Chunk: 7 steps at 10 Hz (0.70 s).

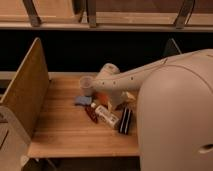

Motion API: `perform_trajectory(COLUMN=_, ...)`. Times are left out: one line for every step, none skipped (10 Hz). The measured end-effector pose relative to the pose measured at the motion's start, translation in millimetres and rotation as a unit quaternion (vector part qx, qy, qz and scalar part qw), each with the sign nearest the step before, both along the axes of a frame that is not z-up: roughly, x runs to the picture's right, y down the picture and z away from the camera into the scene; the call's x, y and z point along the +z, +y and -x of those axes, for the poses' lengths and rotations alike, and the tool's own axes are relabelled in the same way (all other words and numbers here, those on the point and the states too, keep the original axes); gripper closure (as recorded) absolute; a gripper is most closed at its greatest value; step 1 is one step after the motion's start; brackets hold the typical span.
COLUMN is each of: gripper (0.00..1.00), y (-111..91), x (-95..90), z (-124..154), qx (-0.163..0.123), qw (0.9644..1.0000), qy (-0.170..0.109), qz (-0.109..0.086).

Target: Place the bottle in the ceramic bowl

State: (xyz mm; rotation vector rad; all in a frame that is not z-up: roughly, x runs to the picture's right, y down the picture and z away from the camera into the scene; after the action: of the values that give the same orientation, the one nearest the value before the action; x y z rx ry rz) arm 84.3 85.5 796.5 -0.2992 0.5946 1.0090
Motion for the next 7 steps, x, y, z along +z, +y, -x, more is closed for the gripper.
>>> perform_trajectory(gripper=0.2, y=-7, x=7.4, z=10, qx=-0.023, qw=0.9995, qy=-0.021, qz=0.001)
perform_trajectory(gripper=0.2, y=-11, x=11.2, z=14, qx=-0.036, qw=0.9989, qy=-0.032, qz=0.001)
perform_trajectory(gripper=0.2, y=-12, x=12.6, z=16, qx=-0.04, qw=0.9986, qy=-0.036, qz=0.001)
perform_trajectory(gripper=0.2, y=-12, x=12.5, z=16, qx=-0.041, qw=0.9985, qy=-0.035, qz=0.001)
perform_trajectory(gripper=0.2, y=-10, x=13.2, z=17, qx=-0.044, qw=0.9984, qy=-0.036, qz=0.004)
perform_trajectory(gripper=0.2, y=0, x=14.2, z=25, qx=-0.05, qw=0.9977, qy=-0.043, qz=0.015)
perform_trajectory(gripper=0.2, y=13, x=13.1, z=37, qx=-0.055, qw=0.9968, qy=-0.051, qz=0.029)
